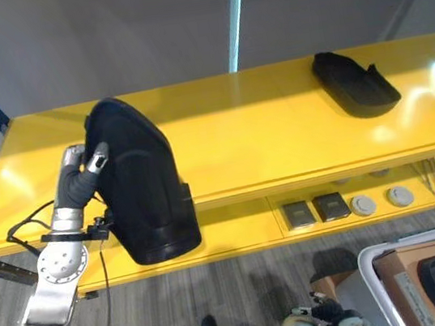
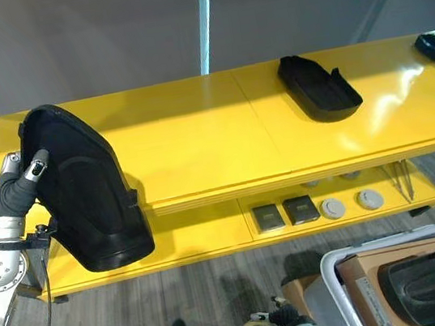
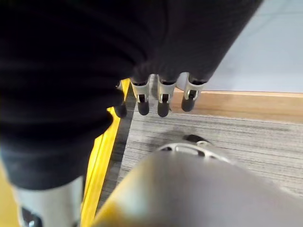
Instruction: Move parts from the plastic box to the shelf.
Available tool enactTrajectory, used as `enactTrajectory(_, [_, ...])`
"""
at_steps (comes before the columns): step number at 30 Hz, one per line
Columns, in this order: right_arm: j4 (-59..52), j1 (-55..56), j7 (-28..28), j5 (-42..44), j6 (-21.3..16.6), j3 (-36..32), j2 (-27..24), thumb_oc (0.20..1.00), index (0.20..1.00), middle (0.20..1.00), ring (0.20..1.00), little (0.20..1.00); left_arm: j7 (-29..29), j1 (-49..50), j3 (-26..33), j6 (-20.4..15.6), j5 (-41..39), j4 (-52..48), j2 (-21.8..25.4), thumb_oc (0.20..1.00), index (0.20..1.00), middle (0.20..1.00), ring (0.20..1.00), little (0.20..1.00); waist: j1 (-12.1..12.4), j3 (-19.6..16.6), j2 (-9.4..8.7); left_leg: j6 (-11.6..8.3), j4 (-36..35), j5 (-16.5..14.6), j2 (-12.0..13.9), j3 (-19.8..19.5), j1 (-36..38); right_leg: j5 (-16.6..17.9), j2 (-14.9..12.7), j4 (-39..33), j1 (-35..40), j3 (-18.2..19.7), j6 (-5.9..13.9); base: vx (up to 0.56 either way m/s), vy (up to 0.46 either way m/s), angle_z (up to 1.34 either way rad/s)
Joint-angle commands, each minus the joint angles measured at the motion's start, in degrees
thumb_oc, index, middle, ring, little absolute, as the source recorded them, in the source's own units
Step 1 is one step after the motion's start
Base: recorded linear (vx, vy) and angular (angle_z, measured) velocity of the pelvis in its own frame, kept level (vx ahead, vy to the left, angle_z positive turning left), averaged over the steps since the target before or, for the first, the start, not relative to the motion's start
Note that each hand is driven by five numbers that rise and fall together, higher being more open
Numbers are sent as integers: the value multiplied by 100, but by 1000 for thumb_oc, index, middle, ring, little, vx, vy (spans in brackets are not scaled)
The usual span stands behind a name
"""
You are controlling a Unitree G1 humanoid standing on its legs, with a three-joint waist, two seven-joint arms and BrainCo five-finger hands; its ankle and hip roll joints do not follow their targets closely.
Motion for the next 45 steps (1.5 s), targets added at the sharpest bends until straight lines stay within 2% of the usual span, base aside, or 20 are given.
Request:
enactTrajectory(1, [181, -49, -12, 165, -21, 144, 97, 1000, 1000, 1000, 1000, 1000, 161, -731, 52, -215, 62, -126, 33, 200, 200, 200, 200, 200, -212, 49, -42, -261, -36, -589, 308, -66, -39, 354, 347, -1026, 482, 149, -81, 190, -134, 60])
enactTrajectory(5, [328, 84, 151, -4, 10, 310, 54, 1000, 1000, 1000, 1000, 1000, 49, -1147, 2, -127, -223, 434, 143, 200, 200, 200, 200, 200, -309, -123, -61, -380, -36, -589, 480, 9, -16, 409, 473, -1351, 679, 90, -125, 162, -117, 11])
enactTrajectory(8, [572, 38, 181, 16, 100, 264, -62, 1000, 1000, 1000, 1000, 1000, -205, -1736, -231, -28, -1109, 1148, 333, 200, 200, 200, 200, 200, -397, -124, -20, -463, -36, -516, 610, -27, -58, 356, 581, -1351, 672, 85, -162, 99, -101, -3])
enactTrajectory(13, [765, -199, 220, 250, 149, 275, -144, 1000, 1000, 1000, 1000, 1000, -438, -3301, -1022, 149, -2012, 2510, 944, 200, 200, 200, 200, 200, -534, -6, 30, -575, -36, -375, 785, -48, -349, 330, 719, -1351, 399, 93, -183, -20, -67, -2])
enactTrajectory(15, [762, -240, 241, 273, 152, 325, -134, 1000, 1000, 1000, 1000, 1000, -446, -3626, -1208, 192, -1993, 2779, 1065, 200, 200, 200, 200, 200, -549, 24, 26, -587, -36, -346, 813, -48, -417, 331, 751, -1351, 324, 101, -184, -55, -49, -3])
enactTrajectory(18, [734, -567, 261, 408, 177, 577, -106, 1000, 1000, 1000, 1000, 1000, -473, -5294, -2183, 426, -2191, 4195, 1412, 200, 200, 200, 200, 200, -651, 294, 54, -618, -36, -170, 883, -69, -886, 421, 864, -1351, -172, 164, -175, -117, -37, -5])
enactTrajectory(19, [738, -577, 261, 409, 176, 563, -93, 1000, 1000, 1000, 1000, 1000, -476, -5342, -2220, 416, -2200, 4224, 1411, 200, 200, 200, 200, 200, -639, 291, 44, -619, -36, -167, 883, -71, -901, 423, 863, -1351, -187, 162, -176, -102, -21, 0])
enactTrajectory(21, [748, -765, 282, 436, 197, 741, -60, 1000, 1000, 1000, 1000, 1000, -454, -6055, -2641, 465, -2238, 4919, 1403, 200, 200, 200, 200, 200, -673, 414, 35, -621, -36, -89, 897, -71, -1136, 491, 887, -1351, -449, 225, -172, -82, -10, -11])
enactTrajectory(25, [716, -1040, 269, 622, 160, 955, 7, 1000, 1000, 1000, 1000, 1000, -499, -7001, -3255, 560, -2124, 6065, 1356, 200, 200, 200, 200, 200, -725, 522, 23, -638, -36, 11, 913, -61, -1484, 589, 921, -1351, -819, 264, -146, -52, -13, -9])
enactTrajectory(32, [754, -1329, 253, 831, 142, 1133, 67, 1000, 1000, 1000, 1000, 1000, -607, -7784, -3727, 763, -1729, 7379, 1045, 200, 200, 200, 200, 200, -736, 740, 32, -664, -36, 93, 919, -19, -1659, 636, 896, -1351, -1008, 255, -136, -15, -4, -6])
enactTrajectory(38, [749, -1476, 256, 1053, 95, 1173, 75, 1000, 1000, 1000, 1000, 1000, -801, -8315, -4225, 879, -1142, 7923, 1107, 200, 200, 200, 200, 200, -723, 821, 7, -685, -36, 145, 929, -20, -1823, 680, 885, -1351, -1134, 230, -125, 0, 0, 0])
enactTrajectory(45, [716, -1495, 299, 1329, 20, 1189, 104, 1000, 1000, 1000, 1000, 1000, -611, -8706, -4712, 841, -491, 7916, 1324, 200, 200, 200, 200, 200, -724, 911, -28, -702, -36, 188, 939, -26, -1981, 739, 872, -1351, -1285, 216, -114, -8, 0, 2])
